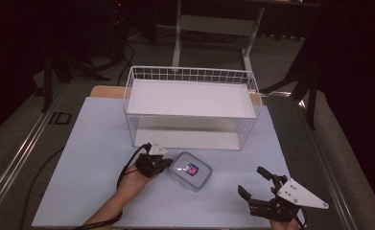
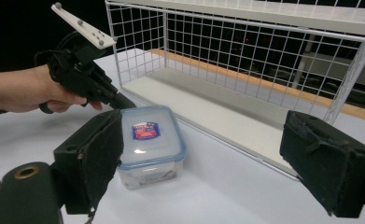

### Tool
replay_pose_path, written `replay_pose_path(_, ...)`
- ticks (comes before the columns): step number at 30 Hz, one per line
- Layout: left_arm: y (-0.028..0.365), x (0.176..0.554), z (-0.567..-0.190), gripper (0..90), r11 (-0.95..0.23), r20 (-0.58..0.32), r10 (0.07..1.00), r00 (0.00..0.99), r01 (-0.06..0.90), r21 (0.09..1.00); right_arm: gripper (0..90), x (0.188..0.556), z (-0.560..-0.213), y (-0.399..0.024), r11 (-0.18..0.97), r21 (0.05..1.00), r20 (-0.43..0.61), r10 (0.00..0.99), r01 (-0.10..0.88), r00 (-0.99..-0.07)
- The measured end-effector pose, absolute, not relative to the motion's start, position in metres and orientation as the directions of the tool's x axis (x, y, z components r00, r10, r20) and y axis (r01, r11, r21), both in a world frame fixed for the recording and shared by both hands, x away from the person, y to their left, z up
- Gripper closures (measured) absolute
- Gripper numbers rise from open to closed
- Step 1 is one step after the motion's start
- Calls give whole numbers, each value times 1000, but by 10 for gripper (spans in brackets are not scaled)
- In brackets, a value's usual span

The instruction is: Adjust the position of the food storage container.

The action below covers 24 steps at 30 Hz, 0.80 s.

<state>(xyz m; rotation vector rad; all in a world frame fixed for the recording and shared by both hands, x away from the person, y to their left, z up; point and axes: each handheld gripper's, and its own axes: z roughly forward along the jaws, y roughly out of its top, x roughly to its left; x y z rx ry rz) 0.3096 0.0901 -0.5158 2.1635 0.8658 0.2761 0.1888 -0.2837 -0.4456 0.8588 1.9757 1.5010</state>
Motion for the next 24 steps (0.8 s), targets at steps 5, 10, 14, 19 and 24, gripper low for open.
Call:
replay_pose_path(5, 86, 292, -514, 900, -501, -83, 627, 774, 482, 719, 135, 188, -445, -283, 188, 968, -26, 740, 168, -672)
replay_pose_path(10, 77, 272, -511, 900, -525, -88, 589, 803, 463, 714, 135, 189, -445, -281, 198, 966, -35, 736, 165, -676)
replay_pose_path(14, 73, 265, -509, 900, -527, -101, 569, 816, 456, 718, 136, 189, -446, -280, 200, 966, -37, 732, 163, -680)
replay_pose_path(19, 68, 260, -507, 900, -523, -116, 554, 824, 453, 722, 136, 190, -446, -279, 201, 966, -36, 725, 161, -688)
replay_pose_path(24, 72, 267, -510, 900, -525, -93, 598, 796, 476, 706, 137, 190, -446, -279, 202, 966, -37, 727, 162, -686)
